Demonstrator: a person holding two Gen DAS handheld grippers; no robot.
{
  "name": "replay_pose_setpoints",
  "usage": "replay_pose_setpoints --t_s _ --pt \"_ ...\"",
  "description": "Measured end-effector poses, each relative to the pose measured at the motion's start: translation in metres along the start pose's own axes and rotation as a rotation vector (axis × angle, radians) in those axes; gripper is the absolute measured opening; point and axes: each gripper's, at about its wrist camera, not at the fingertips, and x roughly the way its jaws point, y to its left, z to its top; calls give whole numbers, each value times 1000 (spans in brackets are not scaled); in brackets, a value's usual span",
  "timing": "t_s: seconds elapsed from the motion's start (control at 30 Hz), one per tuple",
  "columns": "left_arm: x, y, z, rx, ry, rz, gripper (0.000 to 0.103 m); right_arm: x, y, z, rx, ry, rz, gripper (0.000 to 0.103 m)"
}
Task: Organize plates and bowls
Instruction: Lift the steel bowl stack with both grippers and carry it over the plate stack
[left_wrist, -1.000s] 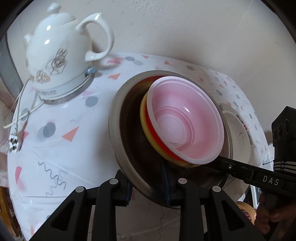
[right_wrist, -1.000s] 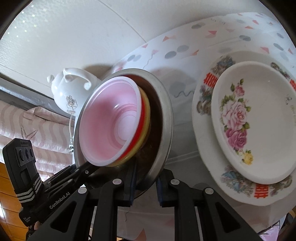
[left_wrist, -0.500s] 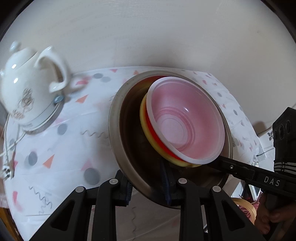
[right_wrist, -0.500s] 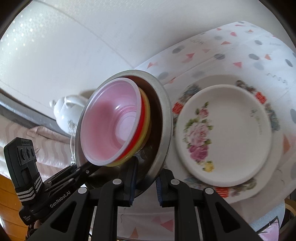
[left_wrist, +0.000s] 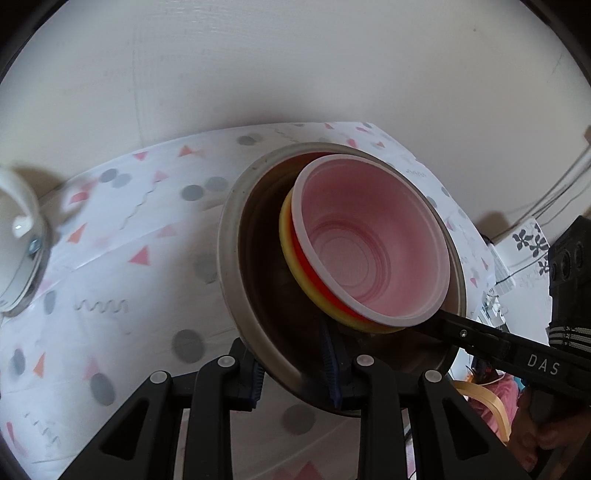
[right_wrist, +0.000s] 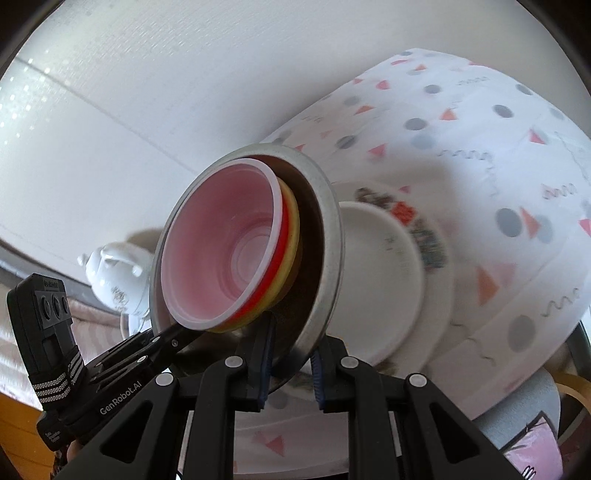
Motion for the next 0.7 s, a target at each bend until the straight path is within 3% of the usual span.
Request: replay_pose_setpoints --t_s 0.37,0.7 --pt "34 -27 7 34 50 -5 29 -6 -40 4 66 -17 -38 18" --pt "47 -27 4 25 79 18 29 8 -51 4 90 10 -36 18"
